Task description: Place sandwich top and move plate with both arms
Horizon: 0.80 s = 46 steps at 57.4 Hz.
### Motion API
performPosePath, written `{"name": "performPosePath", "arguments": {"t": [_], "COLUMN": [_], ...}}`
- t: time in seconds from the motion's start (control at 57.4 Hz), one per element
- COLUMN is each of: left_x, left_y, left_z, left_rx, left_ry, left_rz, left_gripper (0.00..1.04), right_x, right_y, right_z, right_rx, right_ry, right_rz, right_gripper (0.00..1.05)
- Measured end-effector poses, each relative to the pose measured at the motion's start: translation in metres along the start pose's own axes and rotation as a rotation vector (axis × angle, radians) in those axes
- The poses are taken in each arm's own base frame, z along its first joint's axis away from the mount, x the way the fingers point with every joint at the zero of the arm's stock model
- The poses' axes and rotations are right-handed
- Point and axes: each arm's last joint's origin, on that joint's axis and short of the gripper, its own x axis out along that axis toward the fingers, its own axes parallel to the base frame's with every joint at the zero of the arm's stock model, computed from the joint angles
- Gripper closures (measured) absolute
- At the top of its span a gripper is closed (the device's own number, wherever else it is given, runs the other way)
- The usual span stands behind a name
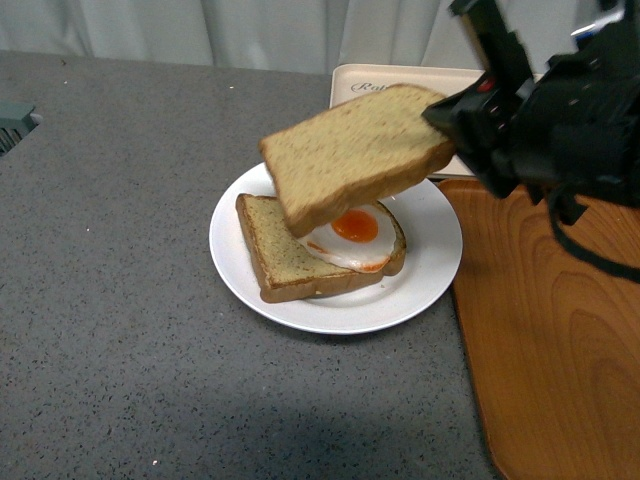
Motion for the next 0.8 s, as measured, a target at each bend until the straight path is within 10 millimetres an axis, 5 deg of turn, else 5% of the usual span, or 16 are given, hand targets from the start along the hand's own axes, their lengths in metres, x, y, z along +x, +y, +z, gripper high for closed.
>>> {"name": "performPosePath", "arguments": {"t": [0.174, 0.488, 0.802], "left_x": [0.000, 0.000, 0.000], "left_y": [0.000, 0.000, 0.000], "left_z": [0.000, 0.000, 0.000], "left_rx": [0.000, 0.000, 0.000], "left_ry": [0.000, 0.000, 0.000], "left_rz": [0.000, 0.000, 0.000], "left_gripper": [0.06, 0.06, 0.06], "right_x": [0.013, 0.014, 0.015], "right_y": [-0.013, -0.023, -0.031], "right_z": [-0.017, -0.015, -0.008], "right_rx": [-0.036, -0.062, -0.131], "right_ry": [0.032, 0.020, 0.001], "right_rz": [-0.064, -0.111, -0.195], "right_gripper": [1.01, 1.01, 0.43]}}
